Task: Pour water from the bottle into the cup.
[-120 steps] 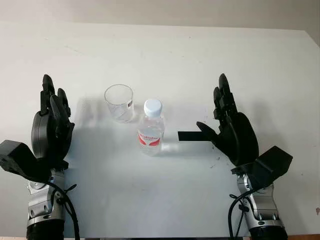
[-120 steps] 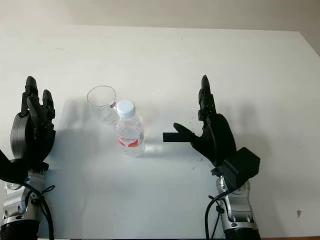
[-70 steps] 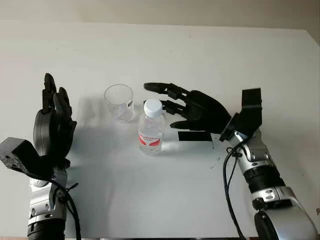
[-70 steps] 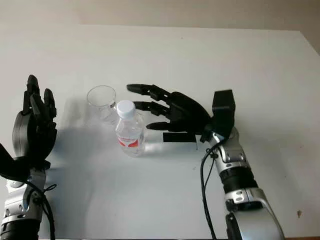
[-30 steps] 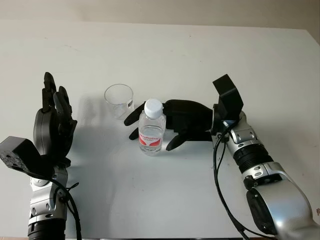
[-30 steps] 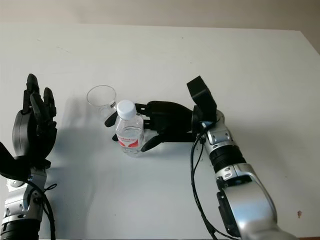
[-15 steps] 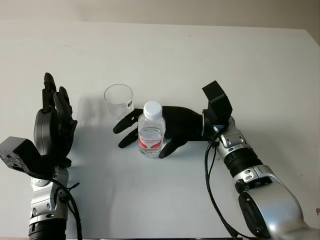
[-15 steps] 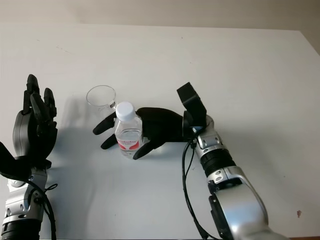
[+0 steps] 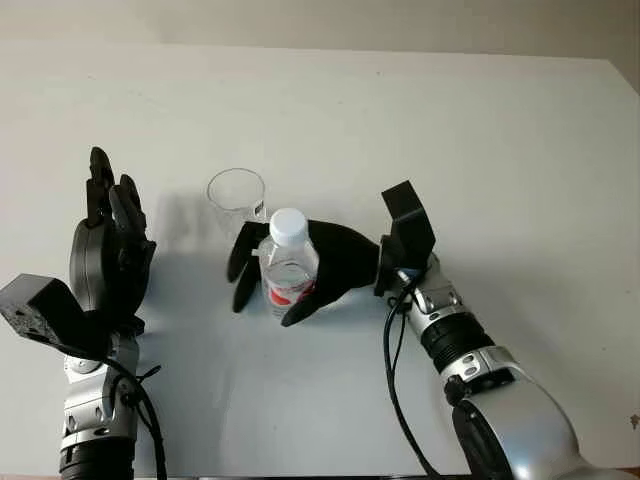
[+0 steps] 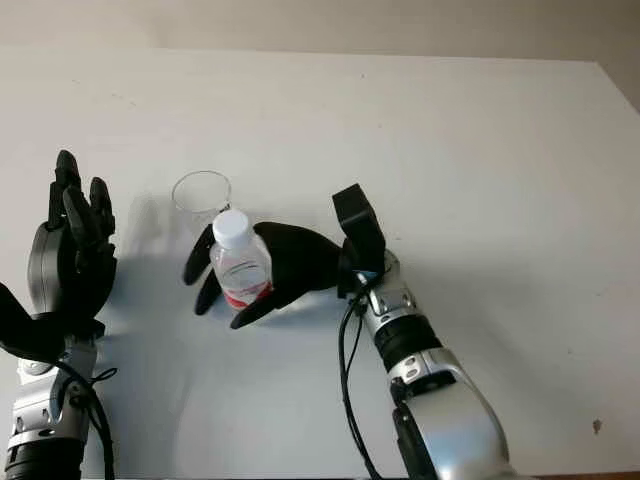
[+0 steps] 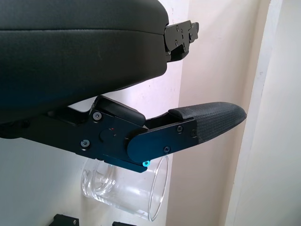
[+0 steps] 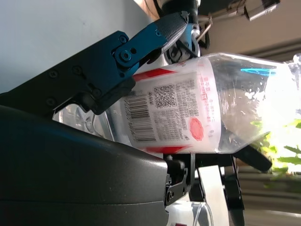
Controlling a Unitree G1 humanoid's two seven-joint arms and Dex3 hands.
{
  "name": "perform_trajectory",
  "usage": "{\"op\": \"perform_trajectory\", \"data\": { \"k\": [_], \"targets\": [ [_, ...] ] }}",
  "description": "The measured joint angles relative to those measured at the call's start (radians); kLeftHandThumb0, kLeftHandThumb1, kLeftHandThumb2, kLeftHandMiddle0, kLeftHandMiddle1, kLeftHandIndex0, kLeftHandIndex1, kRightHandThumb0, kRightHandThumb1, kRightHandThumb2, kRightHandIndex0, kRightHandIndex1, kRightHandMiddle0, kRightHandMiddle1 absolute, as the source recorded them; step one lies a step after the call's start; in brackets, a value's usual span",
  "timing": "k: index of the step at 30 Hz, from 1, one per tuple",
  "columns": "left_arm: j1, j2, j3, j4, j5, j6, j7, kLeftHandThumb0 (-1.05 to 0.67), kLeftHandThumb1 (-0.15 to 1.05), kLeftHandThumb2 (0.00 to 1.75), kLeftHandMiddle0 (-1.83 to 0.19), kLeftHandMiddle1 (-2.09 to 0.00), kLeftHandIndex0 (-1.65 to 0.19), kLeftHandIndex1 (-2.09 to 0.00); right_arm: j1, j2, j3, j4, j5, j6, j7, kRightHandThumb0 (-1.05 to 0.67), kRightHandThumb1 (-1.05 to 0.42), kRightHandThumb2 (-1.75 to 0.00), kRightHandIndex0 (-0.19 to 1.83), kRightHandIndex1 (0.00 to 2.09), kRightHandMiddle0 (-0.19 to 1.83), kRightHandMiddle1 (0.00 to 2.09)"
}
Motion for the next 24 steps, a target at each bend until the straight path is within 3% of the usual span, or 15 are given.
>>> {"op": "perform_trajectory", "data": {
  "k": [2, 5, 18, 24],
  "targets": [
    [0.0, 0.0, 0.0, 0.0, 0.0, -0.001, 0.0, -0.79, 1.05, 0.68, 0.17, -0.05, 0.19, -0.02, 0.014, 0.002, 0.009, -0.02, -0.024, -0.057, -0.032, -0.33, -0.83, -0.06, 1.58, 2.09, 1.42, 2.09],
    [0.0, 0.0, 0.0, 0.002, 0.0, -0.003, 0.0, -0.79, 1.05, 0.68, 0.17, -0.05, 0.19, -0.02, 0.029, 0.001, 0.022, -0.042, -0.055, -0.116, -0.067, -0.31, -0.88, -0.07, 1.75, 2.09, 1.71, 2.09],
    [-0.002, 0.001, 0.001, 0.021, 0.002, -0.016, -0.002, -0.79, 1.05, 0.68, 0.17, -0.06, 0.19, -0.02, 0.103, -0.05, 0.058, -0.201, -0.083, -0.12, -0.093, -0.12, -1.05, -0.12, 1.71, 2.09, 1.83, 2.09],
    [-0.006, 0.001, 0.001, 0.024, 0.007, -0.016, 0.0, -0.79, 1.05, 0.69, 0.17, -0.05, 0.19, -0.02, 0.173, -0.071, 0.043, -0.279, -0.035, -0.105, -0.109, -0.17, -1.05, -0.16, 1.77, 2.09, 1.83, 2.09]
  ]
}}
